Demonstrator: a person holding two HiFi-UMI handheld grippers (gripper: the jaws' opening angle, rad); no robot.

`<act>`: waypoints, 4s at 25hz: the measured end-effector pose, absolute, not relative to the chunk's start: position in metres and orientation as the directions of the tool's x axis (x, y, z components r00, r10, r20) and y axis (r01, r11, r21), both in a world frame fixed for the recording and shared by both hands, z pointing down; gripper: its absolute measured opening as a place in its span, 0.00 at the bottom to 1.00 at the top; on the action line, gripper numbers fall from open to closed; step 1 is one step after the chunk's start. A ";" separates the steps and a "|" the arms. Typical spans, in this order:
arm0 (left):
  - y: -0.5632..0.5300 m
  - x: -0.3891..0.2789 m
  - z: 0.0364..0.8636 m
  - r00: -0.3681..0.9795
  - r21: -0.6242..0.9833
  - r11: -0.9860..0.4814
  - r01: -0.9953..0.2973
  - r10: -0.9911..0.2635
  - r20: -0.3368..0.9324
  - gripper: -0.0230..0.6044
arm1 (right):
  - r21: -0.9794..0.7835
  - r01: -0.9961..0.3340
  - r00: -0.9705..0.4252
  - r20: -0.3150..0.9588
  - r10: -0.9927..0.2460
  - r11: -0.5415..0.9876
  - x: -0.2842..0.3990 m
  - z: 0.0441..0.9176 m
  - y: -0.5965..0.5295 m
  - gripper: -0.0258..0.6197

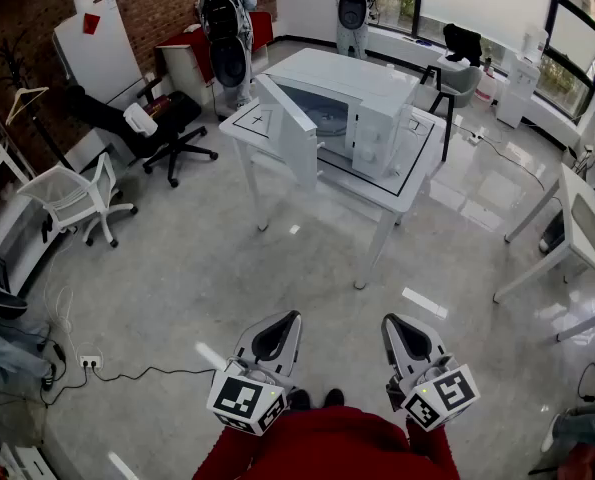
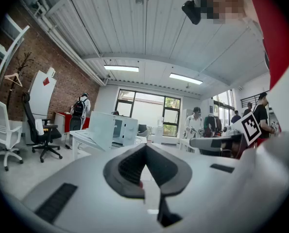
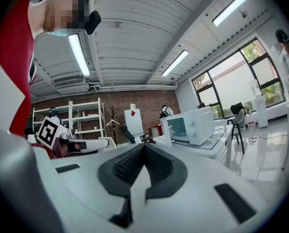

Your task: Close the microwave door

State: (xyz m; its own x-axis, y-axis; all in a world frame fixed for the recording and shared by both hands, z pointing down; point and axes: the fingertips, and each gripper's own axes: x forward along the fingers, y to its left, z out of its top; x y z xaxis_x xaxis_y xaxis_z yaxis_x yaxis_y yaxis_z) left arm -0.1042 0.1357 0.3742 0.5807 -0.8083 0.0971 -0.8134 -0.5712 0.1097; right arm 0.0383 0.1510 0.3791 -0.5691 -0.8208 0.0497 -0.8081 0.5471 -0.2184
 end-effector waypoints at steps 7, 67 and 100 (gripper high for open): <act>0.138 -0.099 0.375 0.588 0.102 -0.579 -0.809 -0.803 0.100 0.05 | -0.223 -0.811 -0.565 0.052 -0.824 0.541 0.042 0.383 0.153 0.06; -0.048 -0.096 0.374 0.487 0.055 -0.484 -0.873 -0.864 0.127 0.05 | -0.244 -0.818 -0.547 0.053 -0.835 0.520 0.089 0.383 -0.008 0.06; -0.178 -0.080 0.402 0.629 0.042 -0.636 -0.771 -0.747 0.216 0.39 | -0.041 -0.954 -0.299 0.097 -0.949 0.296 0.121 0.353 -0.147 0.06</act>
